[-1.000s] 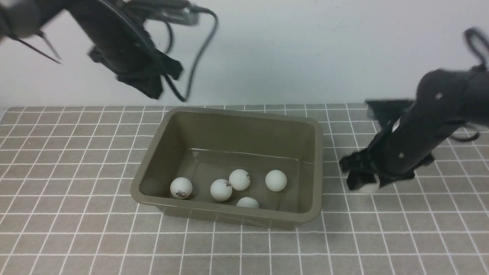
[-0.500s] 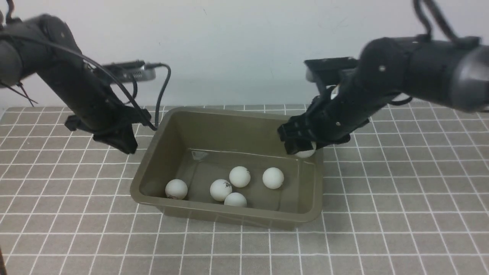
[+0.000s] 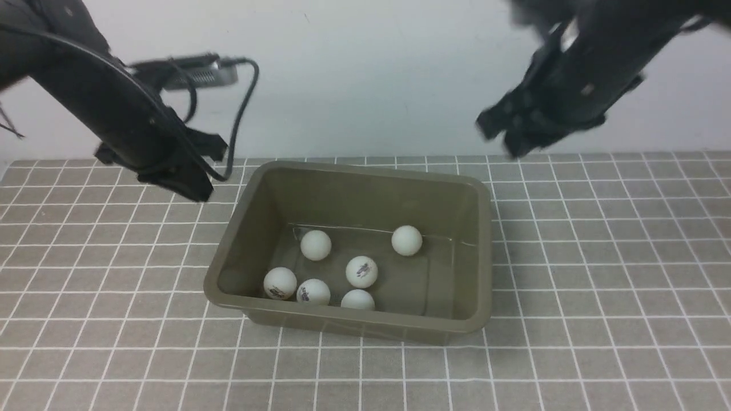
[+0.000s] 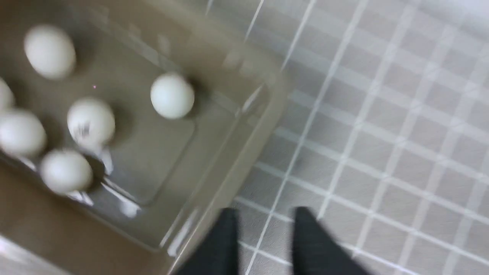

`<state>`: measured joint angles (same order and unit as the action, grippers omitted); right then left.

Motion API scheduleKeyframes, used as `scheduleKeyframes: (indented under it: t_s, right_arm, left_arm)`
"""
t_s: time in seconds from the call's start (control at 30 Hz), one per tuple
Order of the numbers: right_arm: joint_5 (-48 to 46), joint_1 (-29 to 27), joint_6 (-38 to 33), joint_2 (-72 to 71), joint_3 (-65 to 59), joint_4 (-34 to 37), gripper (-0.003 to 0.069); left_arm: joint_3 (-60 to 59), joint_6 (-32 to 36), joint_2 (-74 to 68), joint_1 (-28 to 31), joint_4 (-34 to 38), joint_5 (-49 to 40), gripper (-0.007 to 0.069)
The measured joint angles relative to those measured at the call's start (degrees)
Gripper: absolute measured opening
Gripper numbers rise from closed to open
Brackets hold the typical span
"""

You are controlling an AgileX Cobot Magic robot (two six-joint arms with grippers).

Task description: Put the table tennis balls into the box on the grey coffee tablecloth.

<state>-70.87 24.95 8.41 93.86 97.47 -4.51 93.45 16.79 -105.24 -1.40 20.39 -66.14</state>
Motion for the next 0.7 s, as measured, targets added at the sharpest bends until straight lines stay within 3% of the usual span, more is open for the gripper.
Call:
scheduleKeyframes:
  t_s: [0.07, 0.17, 0.4, 0.57, 0.7]
  right_arm:
    - [1.07, 0.0, 2.12, -7.32, -2.63, -0.9, 0.0029]
    - [6.41, 0.0, 3.96, -18.15, -8.72, -1.86, -0.0004]
    - [25.63, 0.0, 5.79, -45.71, -31.65, -2.2, -0.0015]
    - [48.83, 0.0, 6.29, -74.8, -59.18, -3.24, -0.0015]
    - [54.72, 0.0, 8.99, -86.36, -68.42, -5.03, -0.0015]
  left_arm:
    - [0.0, -0.04, 4.87, 0.07, -0.2, -0.39, -0.0005]
    - [0.0, 0.17, 10.7, 0.07, -0.12, -0.85, -0.0005]
    - [-1.26, 1.68, 23.42, 0.07, 2.63, 1.02, -0.0005]
    - [-4.89, 2.13, 33.29, 0.07, 5.67, 4.07, -0.0005]
    - [-8.31, 3.74, 37.23, 0.07, 9.03, 5.51, -0.0005]
